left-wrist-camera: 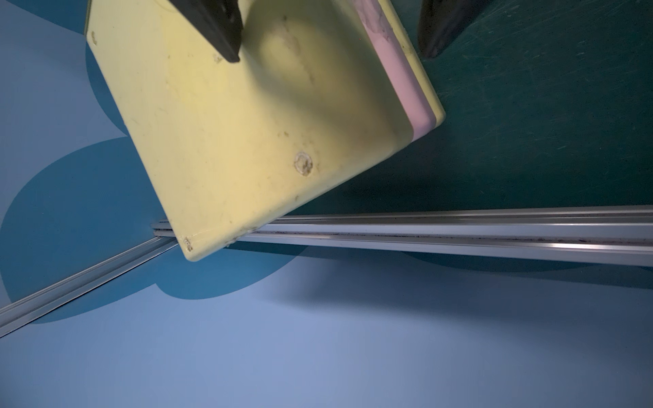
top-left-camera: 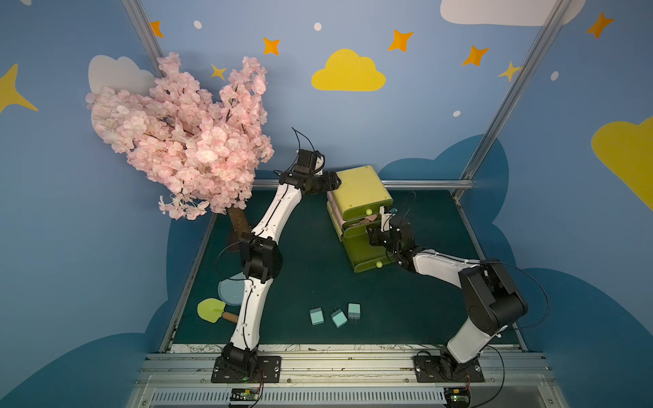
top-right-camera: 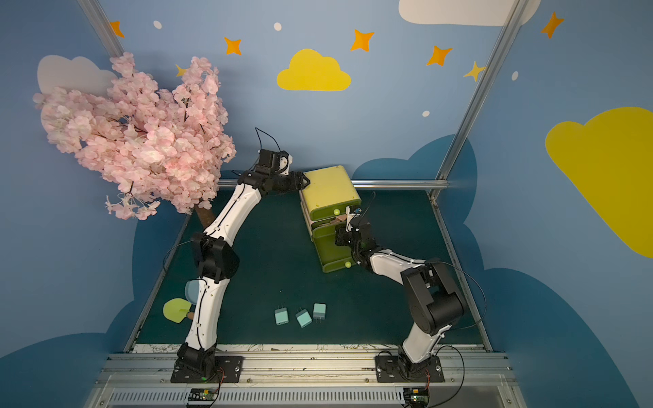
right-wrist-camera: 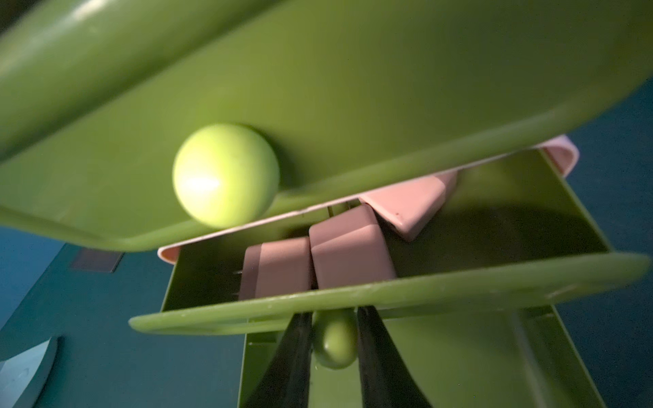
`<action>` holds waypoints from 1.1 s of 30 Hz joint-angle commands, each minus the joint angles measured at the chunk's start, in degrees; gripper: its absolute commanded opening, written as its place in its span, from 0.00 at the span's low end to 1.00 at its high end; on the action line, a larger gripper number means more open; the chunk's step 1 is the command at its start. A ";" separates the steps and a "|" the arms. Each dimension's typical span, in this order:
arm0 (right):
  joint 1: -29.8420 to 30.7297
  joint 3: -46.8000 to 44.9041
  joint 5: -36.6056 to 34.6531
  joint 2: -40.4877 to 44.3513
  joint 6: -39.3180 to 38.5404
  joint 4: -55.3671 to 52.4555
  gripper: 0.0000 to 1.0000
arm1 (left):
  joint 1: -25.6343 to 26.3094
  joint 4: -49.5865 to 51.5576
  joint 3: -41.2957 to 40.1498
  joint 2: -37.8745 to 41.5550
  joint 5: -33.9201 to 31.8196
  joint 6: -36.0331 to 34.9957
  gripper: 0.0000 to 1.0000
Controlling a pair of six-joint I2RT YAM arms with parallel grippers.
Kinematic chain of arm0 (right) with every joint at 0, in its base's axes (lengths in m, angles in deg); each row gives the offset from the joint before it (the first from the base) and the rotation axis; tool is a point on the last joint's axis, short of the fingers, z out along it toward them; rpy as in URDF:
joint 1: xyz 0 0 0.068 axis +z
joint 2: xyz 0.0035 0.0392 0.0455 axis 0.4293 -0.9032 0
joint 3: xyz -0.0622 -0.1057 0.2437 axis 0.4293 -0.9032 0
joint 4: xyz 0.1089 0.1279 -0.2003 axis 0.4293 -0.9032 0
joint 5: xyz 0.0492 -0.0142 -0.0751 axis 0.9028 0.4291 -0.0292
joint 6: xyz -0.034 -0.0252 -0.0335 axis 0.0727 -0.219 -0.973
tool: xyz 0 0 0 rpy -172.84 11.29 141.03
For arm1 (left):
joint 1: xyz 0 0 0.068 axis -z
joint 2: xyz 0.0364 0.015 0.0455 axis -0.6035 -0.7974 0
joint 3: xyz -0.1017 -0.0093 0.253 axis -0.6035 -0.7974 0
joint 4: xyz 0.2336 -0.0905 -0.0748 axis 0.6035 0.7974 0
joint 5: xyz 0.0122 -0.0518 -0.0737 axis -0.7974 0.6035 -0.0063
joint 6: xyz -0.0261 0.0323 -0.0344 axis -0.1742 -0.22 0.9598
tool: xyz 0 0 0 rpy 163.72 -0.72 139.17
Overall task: Place the plugs into the drawer by color
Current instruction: Close the drawer in the storage box, then pick up the plug from the center of the board.
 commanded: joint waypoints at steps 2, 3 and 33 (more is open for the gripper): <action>0.93 3.21 -0.36 -2.56 1.30 4.42 0.28 | 0.07 5.41 -2.38 -0.65 -1.36 -0.91 0.79; 0.93 3.67 -0.36 -3.19 1.71 4.56 0.28 | 0.13 5.41 -2.45 -0.65 -1.39 -0.90 0.79; 28.19 -8.61 -10.27 26.10 18.15 -54.68 0.60 | 0.75 6.17 -4.15 2.51 -3.43 -1.93 0.79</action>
